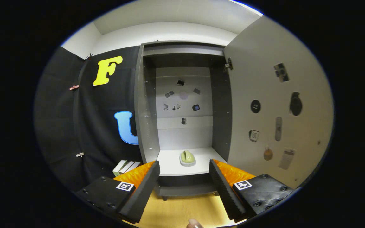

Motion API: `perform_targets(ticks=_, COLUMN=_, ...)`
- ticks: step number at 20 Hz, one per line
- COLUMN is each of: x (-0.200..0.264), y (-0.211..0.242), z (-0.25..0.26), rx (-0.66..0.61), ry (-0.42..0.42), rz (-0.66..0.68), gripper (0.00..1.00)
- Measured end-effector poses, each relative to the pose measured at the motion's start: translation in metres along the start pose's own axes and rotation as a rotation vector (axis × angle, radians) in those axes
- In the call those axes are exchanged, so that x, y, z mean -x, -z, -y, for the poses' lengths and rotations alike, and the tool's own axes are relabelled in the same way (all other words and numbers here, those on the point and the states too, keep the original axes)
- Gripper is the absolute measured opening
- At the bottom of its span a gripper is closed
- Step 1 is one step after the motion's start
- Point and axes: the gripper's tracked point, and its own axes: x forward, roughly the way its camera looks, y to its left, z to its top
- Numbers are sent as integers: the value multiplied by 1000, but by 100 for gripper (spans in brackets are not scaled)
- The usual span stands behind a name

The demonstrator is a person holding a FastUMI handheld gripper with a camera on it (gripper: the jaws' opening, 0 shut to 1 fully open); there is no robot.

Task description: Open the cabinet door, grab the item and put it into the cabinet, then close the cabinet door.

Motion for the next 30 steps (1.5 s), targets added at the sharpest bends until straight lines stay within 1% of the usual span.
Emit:
perform_targets(ticks=2, x=25, y=-5, z=10, rx=2, ry=15, rz=16, gripper=98)
perform_targets(ticks=6, x=74, y=-13, z=58, rx=-20, ry=75, rz=15, gripper=98)
perform_targets(ticks=12, x=137, y=-17, z=160, rx=-3, ry=100, rz=0, gripper=98)
perform_targets(ticks=15, x=155, y=-22, z=210, rx=-7, ry=103, rz=25, gripper=98)
perform_targets(ticks=18, x=157, y=-23, z=249, rx=10, ry=80, rz=37, gripper=98)
perform_targets(ticks=23, x=135, y=-25, z=300, rx=0, ry=46, rz=50, gripper=98)
perform_targets(ticks=26, x=115, y=-15, z=310, rx=-2, ry=8, rz=16, gripper=97)
perform_targets(ticks=28, x=104, y=-6, z=303, rx=-13, ry=-32, rz=-12, gripper=97)
perform_targets(ticks=30, x=96, y=6, z=300, rx=0, ry=-43, rz=-35, gripper=97)
